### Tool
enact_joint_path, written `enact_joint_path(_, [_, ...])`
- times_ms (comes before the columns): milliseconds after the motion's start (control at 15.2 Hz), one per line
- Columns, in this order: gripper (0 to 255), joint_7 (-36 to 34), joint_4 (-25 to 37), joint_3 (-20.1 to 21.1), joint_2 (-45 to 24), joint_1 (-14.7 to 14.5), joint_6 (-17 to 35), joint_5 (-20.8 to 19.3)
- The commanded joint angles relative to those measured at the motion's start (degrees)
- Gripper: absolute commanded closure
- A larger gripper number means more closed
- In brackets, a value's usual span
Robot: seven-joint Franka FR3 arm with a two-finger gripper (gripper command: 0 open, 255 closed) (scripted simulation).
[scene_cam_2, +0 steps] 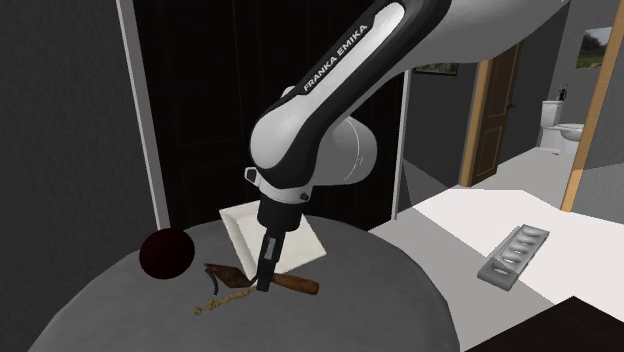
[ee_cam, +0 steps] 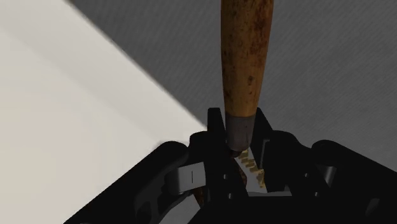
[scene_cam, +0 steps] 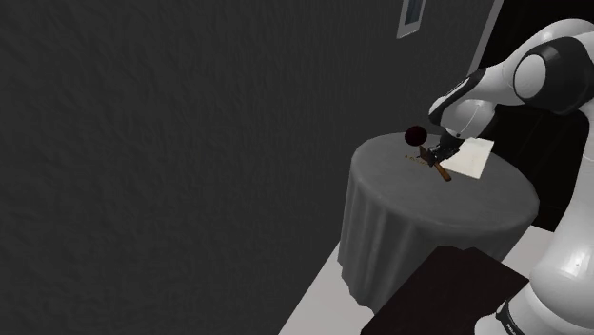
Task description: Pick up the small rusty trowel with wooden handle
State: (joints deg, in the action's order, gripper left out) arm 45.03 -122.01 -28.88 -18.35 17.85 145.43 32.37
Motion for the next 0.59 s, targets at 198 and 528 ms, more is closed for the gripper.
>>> enact_joint_path(198, [255, 0.0, 0.0, 0.0, 0.0, 0.0, 0.0, 0.0])
enact_joint_path(528, [255, -1.7, 0.1, -1.0, 1.8, -0.8, -1.4, -2.1])
